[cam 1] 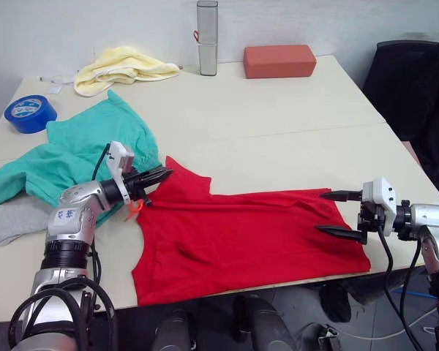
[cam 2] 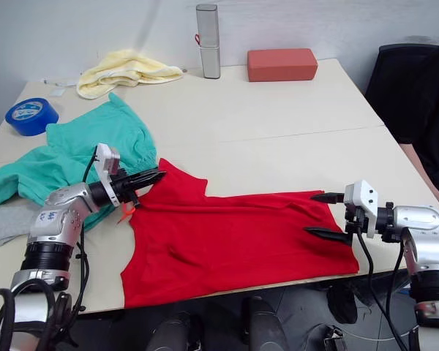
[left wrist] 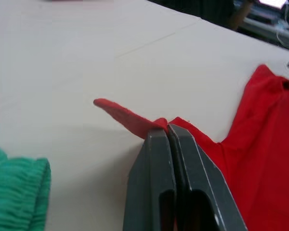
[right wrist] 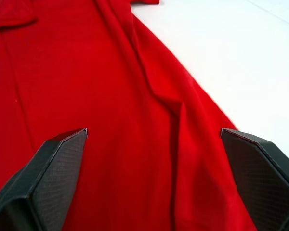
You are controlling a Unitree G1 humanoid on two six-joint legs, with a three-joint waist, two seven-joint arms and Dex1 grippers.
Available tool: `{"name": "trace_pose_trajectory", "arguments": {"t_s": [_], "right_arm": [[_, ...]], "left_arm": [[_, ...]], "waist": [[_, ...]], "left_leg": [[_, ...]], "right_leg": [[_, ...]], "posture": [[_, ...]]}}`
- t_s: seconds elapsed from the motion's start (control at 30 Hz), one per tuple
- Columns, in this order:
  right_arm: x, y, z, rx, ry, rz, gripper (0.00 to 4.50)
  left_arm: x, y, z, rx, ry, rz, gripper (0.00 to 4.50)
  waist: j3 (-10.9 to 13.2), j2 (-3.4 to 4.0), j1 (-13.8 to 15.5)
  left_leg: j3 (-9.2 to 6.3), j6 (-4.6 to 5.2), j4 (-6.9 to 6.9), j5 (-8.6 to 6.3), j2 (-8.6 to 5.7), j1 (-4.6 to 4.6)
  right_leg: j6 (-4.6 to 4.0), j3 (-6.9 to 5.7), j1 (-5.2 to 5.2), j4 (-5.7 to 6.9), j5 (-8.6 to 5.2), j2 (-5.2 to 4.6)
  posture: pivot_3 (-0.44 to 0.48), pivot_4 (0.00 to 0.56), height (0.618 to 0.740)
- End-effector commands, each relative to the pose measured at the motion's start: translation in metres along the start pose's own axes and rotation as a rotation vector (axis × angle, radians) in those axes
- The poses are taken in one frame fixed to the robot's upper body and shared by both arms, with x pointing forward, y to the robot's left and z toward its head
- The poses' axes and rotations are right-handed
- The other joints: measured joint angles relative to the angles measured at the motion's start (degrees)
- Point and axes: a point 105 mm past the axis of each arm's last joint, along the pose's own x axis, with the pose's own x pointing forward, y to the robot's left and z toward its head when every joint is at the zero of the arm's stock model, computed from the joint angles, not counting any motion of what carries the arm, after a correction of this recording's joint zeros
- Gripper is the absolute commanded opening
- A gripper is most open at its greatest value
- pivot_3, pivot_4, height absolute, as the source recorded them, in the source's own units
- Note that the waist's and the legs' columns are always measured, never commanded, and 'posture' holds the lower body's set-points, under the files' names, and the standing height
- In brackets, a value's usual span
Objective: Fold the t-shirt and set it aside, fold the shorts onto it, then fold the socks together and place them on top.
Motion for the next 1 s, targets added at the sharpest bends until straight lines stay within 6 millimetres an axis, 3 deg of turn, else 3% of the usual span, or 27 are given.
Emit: {"name": "trace_pose_trajectory", "arguments": {"t_s": [0.03,0.13,0.5,0.8,1.0], "right_arm": [[-0.007,-0.003,0.012,-0.041,-0.028,-0.032,4.50],[-0.008,-0.001,0.010,-0.037,-0.022,-0.034,4.50],[-0.012,0.004,0.003,-0.016,0.001,-0.036,4.50],[-0.013,0.006,-0.002,-0.005,0.017,-0.034,4.50],[-0.012,0.007,-0.004,-0.005,0.023,-0.032,4.50]], "left_arm": [[-0.007,-0.008,0.009,0.205,-0.039,-0.053,0.01],[-0.017,-0.021,0.002,0.357,-0.018,-0.142,0.01],[-0.048,-0.046,-0.029,0.615,0.100,-0.364,0.01],[-0.058,-0.070,-0.035,0.801,0.134,-0.590,0.01],[-0.079,-0.061,-0.056,0.854,0.310,-0.623,0.01]], "waist": [[0.00,0.00,0.00],[0.00,0.00,0.06],[0.00,0.00,0.02],[0.00,0.00,-0.03],[0.00,0.01,-0.24]], "left_leg": [[0.00,0.00,-0.01,0.00,0.01,0.00],[-0.01,0.04,0.00,-0.02,0.03,-0.01],[0.03,0.19,-0.03,-0.15,0.08,-0.02],[0.08,0.24,-0.04,-0.25,0.13,-0.04],[0.10,0.22,-0.07,-0.27,0.13,-0.02]], "right_leg": [[0.00,0.00,0.00,-0.01,0.00,0.00],[0.00,-0.02,-0.01,-0.03,0.00,-0.01],[0.00,-0.05,-0.01,-0.12,0.00,-0.03],[-0.01,-0.10,-0.01,-0.26,0.01,-0.04],[-0.02,-0.10,-0.02,-0.30,0.01,0.00]], "posture": [[0.000,0.150,0.740],[0.000,0.150,0.740],[0.000,0.150,0.740],[0.000,0.150,0.740],[0.000,0.150,0.740]]}}
